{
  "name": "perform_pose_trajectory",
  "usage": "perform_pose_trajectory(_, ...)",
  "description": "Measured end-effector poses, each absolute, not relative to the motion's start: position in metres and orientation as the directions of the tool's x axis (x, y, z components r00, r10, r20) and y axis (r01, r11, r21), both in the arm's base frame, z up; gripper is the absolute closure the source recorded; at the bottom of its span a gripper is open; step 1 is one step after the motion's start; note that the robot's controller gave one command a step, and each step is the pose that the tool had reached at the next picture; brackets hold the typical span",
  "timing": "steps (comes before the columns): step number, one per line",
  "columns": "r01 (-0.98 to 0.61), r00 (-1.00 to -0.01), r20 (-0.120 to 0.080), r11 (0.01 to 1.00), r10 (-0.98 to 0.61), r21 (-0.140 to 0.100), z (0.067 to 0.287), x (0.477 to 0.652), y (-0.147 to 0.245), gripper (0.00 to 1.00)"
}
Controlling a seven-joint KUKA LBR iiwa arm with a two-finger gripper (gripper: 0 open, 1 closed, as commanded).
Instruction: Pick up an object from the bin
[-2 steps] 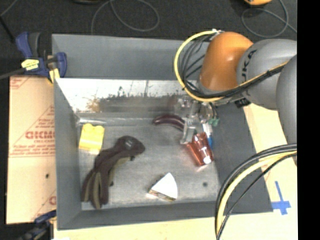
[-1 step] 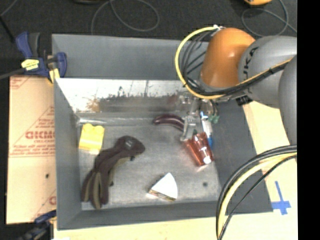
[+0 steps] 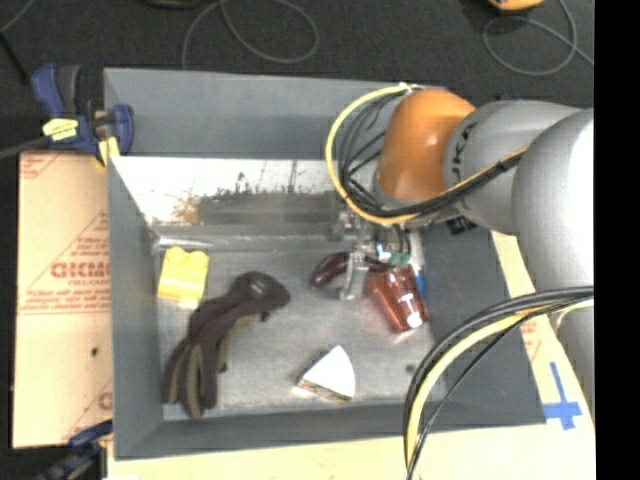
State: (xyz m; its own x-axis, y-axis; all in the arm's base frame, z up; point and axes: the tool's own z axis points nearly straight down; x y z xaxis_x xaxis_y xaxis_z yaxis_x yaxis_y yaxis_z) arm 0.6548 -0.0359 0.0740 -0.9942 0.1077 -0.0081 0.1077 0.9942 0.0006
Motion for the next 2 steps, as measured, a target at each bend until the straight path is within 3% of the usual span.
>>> perform_pose_trajectory(1,0.254,-0.967,-0.012,0.967,0.254,0.002,0.0711,0.6543,-0.0441,1.00)
perform_pose_trajectory(2,0.254,-0.967,-0.012,0.967,0.254,0.002,0.0711,0.6543,-0.0441,1.00)
